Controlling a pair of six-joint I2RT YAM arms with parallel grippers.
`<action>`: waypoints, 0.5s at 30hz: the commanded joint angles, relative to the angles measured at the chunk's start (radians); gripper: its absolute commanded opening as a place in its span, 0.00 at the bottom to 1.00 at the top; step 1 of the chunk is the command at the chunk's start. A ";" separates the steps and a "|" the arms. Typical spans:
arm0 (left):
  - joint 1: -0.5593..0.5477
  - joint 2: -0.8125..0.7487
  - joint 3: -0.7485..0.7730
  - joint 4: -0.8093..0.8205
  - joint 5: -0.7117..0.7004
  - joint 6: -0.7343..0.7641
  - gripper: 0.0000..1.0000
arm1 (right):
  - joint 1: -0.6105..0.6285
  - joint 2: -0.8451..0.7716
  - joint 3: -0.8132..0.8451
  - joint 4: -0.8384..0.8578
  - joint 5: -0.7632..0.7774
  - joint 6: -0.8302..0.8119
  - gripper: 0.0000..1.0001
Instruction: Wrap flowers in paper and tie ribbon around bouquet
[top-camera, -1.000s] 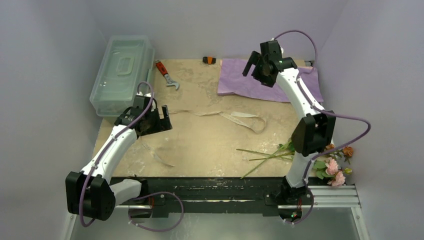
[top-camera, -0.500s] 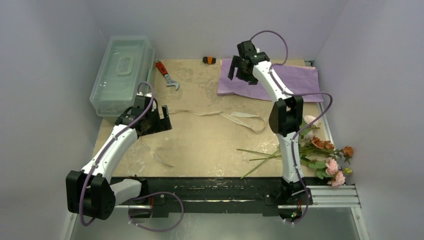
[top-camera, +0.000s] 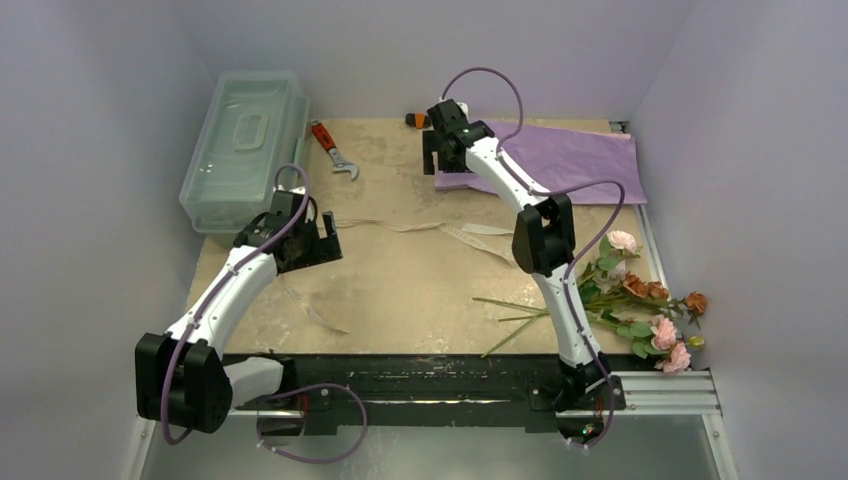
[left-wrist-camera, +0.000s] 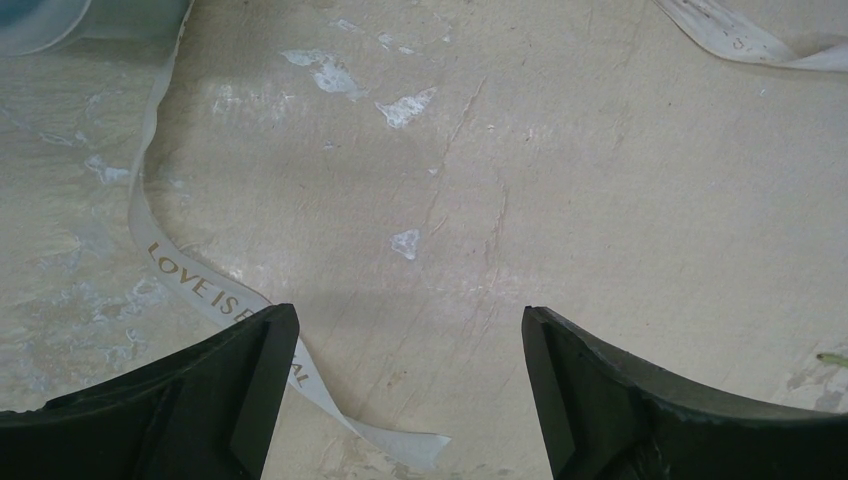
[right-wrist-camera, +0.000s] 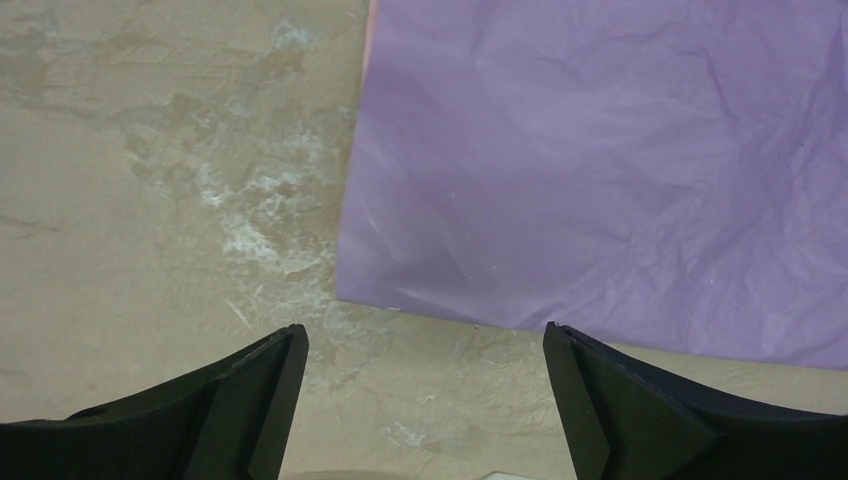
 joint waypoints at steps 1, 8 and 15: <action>-0.003 0.009 0.004 0.005 -0.023 -0.016 0.88 | -0.016 0.030 0.036 0.024 0.075 -0.066 0.99; -0.003 0.018 0.002 0.001 -0.034 -0.024 0.88 | -0.003 0.123 0.134 0.079 0.100 -0.065 0.99; -0.005 0.040 0.005 -0.005 -0.044 -0.028 0.87 | 0.024 0.155 0.140 0.234 0.138 -0.096 0.99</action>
